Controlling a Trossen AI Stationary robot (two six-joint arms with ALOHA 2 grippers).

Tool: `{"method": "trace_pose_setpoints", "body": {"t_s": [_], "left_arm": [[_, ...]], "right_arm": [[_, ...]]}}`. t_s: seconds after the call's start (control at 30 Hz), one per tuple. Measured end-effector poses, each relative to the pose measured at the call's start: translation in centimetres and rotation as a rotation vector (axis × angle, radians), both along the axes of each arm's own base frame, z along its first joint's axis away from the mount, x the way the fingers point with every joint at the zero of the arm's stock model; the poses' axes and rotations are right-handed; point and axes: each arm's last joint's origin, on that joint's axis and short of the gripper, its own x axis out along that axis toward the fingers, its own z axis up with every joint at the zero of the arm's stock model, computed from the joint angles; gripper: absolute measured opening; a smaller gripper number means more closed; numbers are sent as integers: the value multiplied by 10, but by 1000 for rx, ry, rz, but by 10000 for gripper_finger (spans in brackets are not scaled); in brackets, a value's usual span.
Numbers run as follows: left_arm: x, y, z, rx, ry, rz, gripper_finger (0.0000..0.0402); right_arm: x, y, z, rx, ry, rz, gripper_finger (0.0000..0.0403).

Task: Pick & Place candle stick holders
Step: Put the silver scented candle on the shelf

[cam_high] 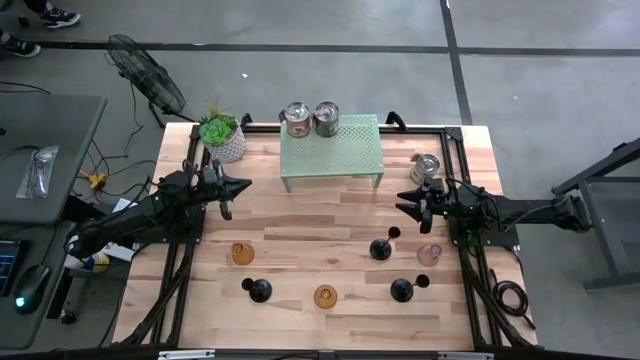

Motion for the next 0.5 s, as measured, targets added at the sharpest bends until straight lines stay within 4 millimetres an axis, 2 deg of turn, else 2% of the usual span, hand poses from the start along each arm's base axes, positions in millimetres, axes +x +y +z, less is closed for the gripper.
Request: {"method": "trace_pose_setpoints", "body": {"t_s": [0.5], "left_arm": [[0, 1, 0, 2, -5, 31, 0]], "right_arm": [[0, 0, 0, 0, 0, 0, 206]]}}
